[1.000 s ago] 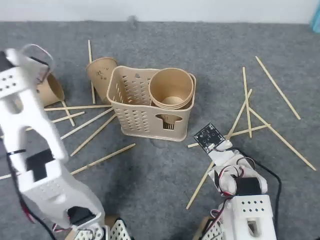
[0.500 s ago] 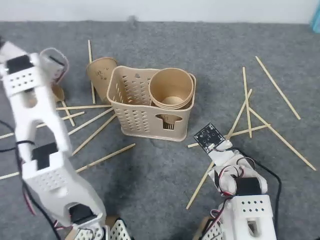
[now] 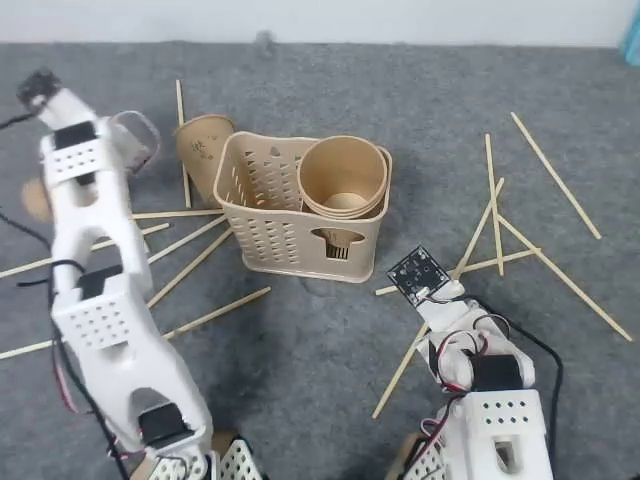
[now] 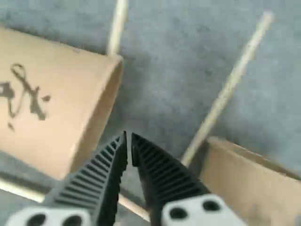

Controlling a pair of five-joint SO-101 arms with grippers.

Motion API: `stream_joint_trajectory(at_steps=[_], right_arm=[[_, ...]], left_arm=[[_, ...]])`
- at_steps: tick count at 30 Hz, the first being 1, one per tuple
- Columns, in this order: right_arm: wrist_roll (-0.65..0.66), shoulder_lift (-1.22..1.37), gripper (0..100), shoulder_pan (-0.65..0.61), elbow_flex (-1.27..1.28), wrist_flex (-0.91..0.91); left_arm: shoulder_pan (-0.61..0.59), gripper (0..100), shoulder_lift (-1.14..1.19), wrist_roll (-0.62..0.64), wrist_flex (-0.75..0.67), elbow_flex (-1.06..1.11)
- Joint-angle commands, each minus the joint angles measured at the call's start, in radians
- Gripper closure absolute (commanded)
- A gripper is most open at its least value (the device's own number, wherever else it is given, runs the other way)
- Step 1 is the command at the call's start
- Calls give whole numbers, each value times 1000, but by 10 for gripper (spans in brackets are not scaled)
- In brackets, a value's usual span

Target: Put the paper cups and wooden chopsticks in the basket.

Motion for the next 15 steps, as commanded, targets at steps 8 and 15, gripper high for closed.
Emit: stream_joint_trajectory(at_steps=[8, 15], right_arm=[[14, -12, 990, -8, -6, -10], [12, -12, 990, -8, -6, -8]], left_arm=[[-301, 987, -9, -21, -25, -208], [-408, 987, 58, -46, -107, -251]])
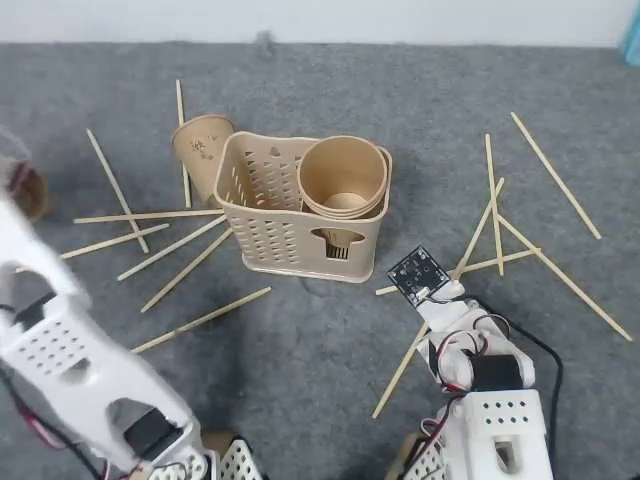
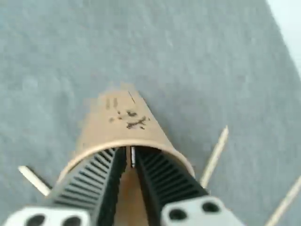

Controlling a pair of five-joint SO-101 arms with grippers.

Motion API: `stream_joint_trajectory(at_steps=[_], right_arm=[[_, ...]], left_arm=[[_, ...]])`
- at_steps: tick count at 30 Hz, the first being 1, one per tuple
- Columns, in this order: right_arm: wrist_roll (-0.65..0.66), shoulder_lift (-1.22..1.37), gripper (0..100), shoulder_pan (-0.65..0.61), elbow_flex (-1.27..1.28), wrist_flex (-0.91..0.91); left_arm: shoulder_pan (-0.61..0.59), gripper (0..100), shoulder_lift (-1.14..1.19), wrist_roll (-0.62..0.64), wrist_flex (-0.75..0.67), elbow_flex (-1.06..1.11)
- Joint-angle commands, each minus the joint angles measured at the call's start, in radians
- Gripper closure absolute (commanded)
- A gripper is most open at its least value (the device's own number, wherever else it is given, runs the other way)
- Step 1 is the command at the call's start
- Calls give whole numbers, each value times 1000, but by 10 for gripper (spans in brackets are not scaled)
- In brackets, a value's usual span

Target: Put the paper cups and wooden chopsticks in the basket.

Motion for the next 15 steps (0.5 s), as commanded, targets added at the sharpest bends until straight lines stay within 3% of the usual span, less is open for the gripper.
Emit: stream_joint_trajectory(at_steps=[1, 7, 15], right_arm=[[12, -12, 990, -8, -6, -7], [12, -12, 990, -8, -8, 8], [11, -12, 990, -8, -8, 10]], left_arm=[[-57, 987, 48, -48, -46, -105], [-107, 987, 196, -64, -12, -343], [-87, 987, 336, -130, 213, -800]])
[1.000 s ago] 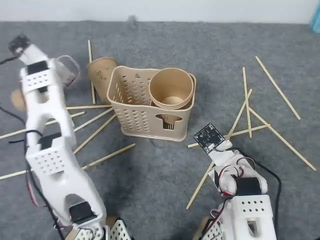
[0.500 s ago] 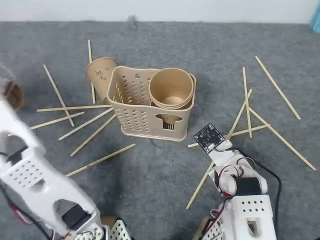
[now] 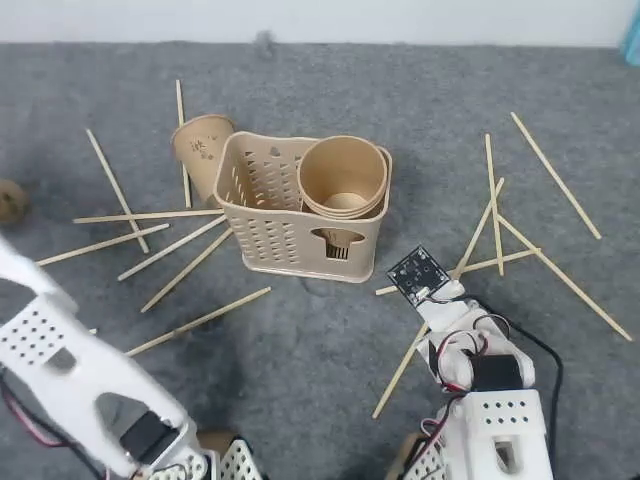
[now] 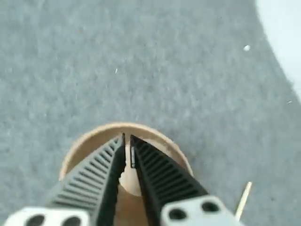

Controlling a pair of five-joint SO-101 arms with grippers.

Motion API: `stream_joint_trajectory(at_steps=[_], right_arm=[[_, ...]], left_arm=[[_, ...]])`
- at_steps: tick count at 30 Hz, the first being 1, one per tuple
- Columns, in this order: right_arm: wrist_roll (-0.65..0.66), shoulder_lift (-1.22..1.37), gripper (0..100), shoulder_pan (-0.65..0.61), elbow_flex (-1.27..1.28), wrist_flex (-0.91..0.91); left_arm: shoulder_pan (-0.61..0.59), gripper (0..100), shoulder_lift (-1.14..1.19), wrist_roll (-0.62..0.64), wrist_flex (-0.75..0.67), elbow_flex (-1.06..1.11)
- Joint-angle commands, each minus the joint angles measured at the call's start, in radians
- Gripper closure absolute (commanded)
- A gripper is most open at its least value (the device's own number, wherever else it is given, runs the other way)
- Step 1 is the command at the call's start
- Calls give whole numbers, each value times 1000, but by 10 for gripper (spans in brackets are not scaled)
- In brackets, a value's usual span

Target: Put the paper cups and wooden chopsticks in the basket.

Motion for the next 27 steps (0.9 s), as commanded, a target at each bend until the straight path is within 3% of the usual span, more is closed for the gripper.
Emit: stream_joint_trajectory(at_steps=[1, 9, 12, 19, 27], right_arm=[[11, -12, 990, -8, -8, 10], [11, -12, 990, -8, -8, 10], [11, -12, 990, -8, -8, 10], [11, -12, 990, -8, -8, 12], [11, -12, 990, -8, -8, 12]], left_arm=[[18, 981, 25, -51, 146, -285], [21, 799, 54, -55, 416, -529], [32, 798, 40, -60, 457, -518], [91, 798, 60, -253, 511, -441], [110, 798, 63, -308, 503, -429]])
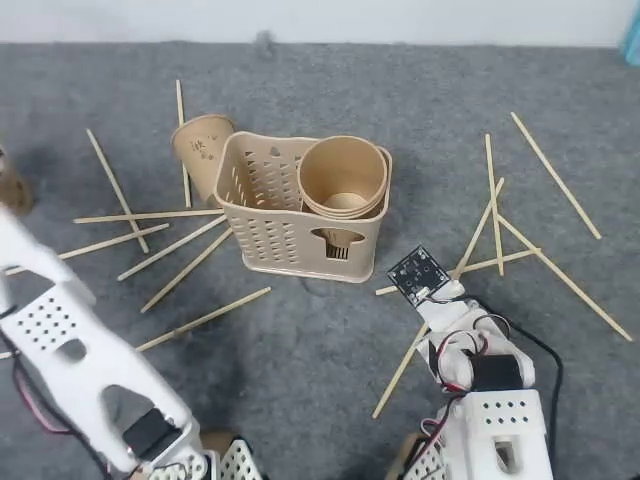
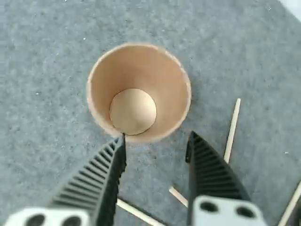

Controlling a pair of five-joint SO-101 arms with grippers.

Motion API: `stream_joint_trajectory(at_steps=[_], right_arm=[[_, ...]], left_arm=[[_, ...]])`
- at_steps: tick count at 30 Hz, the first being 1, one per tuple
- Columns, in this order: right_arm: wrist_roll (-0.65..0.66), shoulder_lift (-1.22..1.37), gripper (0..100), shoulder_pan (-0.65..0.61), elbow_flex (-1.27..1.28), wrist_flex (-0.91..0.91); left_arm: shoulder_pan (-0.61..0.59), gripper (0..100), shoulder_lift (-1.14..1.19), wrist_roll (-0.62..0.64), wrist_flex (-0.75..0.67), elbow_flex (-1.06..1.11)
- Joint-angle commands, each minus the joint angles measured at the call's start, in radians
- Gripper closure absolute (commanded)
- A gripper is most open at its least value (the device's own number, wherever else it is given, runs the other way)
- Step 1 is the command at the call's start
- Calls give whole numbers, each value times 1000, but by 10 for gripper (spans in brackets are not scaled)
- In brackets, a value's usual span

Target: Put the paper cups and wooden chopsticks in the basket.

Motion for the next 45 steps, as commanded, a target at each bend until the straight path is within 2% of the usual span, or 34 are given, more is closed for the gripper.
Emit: stream_joint_trajectory(at_steps=[1, 8, 17, 20, 25, 29, 33, 36, 40, 45], right_arm=[[11, -12, 990, -8, -8, 12], [11, -12, 990, -8, -8, 12], [11, -12, 990, -8, -8, 8], [11, -12, 990, -8, -8, 7], [11, -12, 990, -8, -8, 4], [11, -12, 990, -8, -8, 4], [11, -12, 990, -8, -8, 4], [11, -12, 990, -8, -8, 4], [11, -12, 990, -8, -8, 4], [11, -12, 990, -8, -8, 7]], left_arm=[[18, 798, -9, -55, -2, 18], [12, 798, 77, -58, -155, 116], [15, 798, 135, -60, -170, 113], [12, 798, 123, -60, -130, 71], [17, 797, 64, -133, 89, -99], [11, 795, -14, -167, 80, -77], [9, 795, -63, -272, 80, -56], [15, 794, -81, -284, 78, -54], [32, 794, -80, -281, 28, -51], [34, 794, -32, -285, -135, 10]])
